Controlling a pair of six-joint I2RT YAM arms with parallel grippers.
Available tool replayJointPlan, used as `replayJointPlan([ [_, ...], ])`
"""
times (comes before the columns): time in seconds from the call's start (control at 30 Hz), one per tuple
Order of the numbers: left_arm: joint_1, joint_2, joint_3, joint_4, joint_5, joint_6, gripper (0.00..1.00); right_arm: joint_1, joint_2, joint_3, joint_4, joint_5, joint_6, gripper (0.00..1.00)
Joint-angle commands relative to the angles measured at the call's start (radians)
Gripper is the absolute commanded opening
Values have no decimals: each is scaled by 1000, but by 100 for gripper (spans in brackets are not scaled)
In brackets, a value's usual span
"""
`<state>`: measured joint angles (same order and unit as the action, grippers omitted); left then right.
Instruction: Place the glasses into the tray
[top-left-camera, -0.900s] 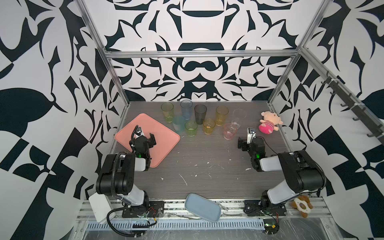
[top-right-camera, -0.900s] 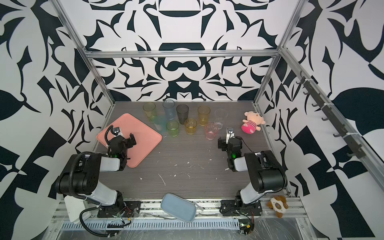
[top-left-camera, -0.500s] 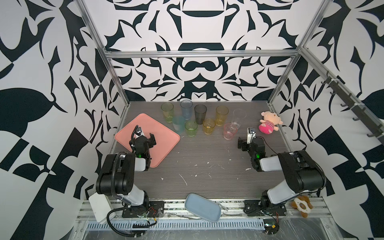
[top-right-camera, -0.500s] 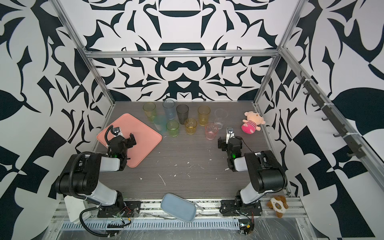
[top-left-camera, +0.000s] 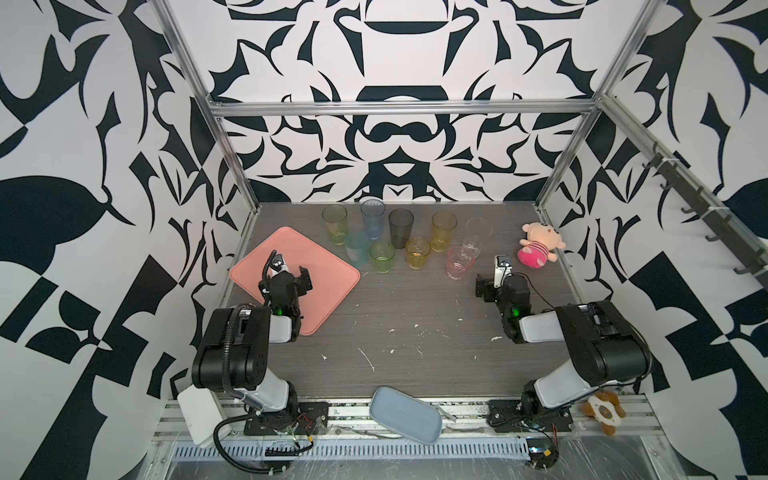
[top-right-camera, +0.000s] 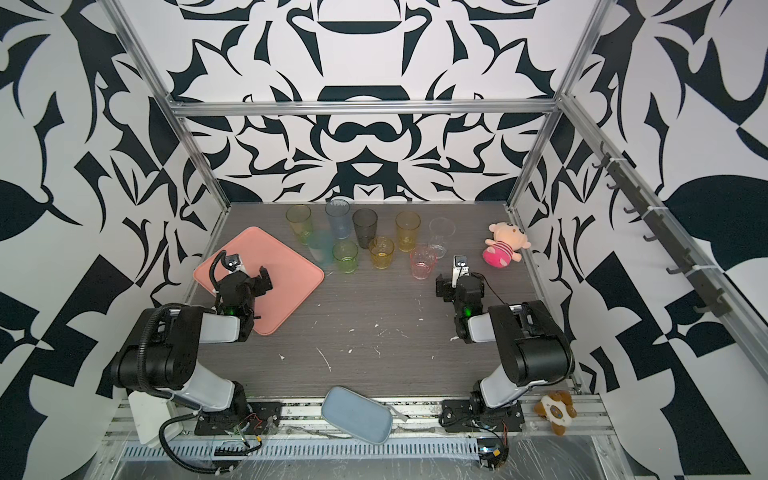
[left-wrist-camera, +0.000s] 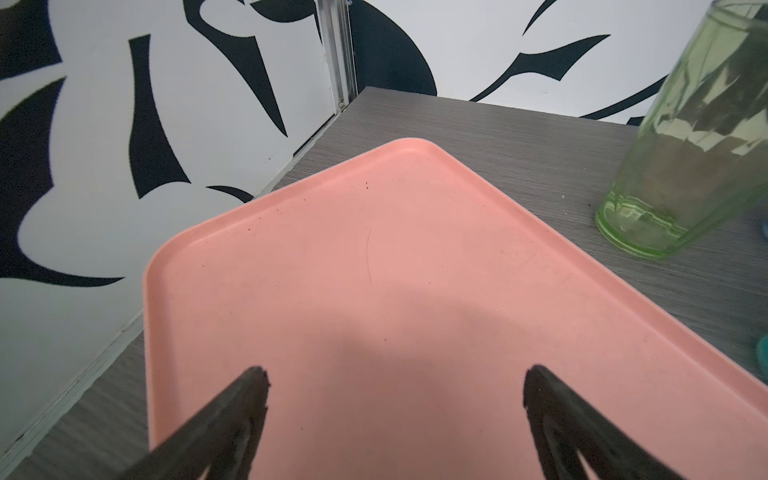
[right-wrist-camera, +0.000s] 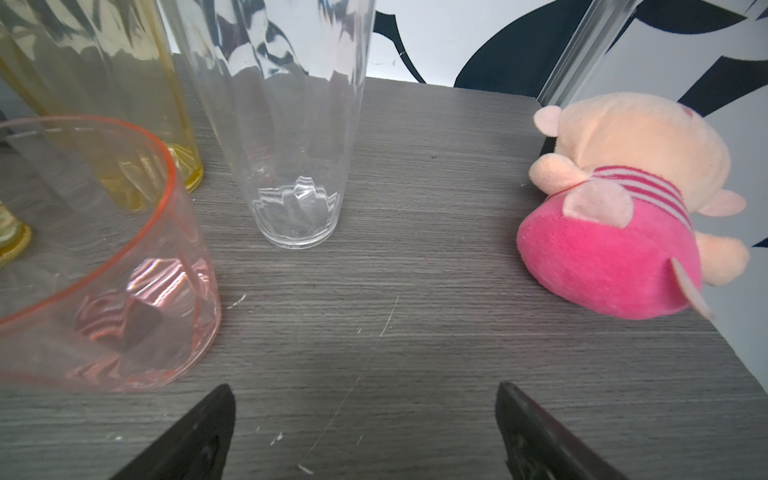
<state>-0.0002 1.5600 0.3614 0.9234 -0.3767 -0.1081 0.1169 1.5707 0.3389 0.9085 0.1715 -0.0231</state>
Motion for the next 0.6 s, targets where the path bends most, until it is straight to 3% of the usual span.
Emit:
replayJointPlan([
  [0.0, 3, -6, -10, 46, -6, -12, 99, -6, -19, 2, 33, -2, -3, 100],
  [0.13, 0, -131, 7, -100, -16, -16, 99, -6, -115, -8, -28, -5, -2, 100],
  [0.23, -1, -260, 30, -251, -54, -41, 99, -6, -236, 45, -243, 11, 32, 100],
  [0.43, -20, -547, 23, -401, -38, -135, 99, -6, -422, 181, -628, 38, 190, 99],
  [0.57, -26, -700, 116, -698, -83, -286, 99, -6, -542, 243, -794, -5, 350, 98],
])
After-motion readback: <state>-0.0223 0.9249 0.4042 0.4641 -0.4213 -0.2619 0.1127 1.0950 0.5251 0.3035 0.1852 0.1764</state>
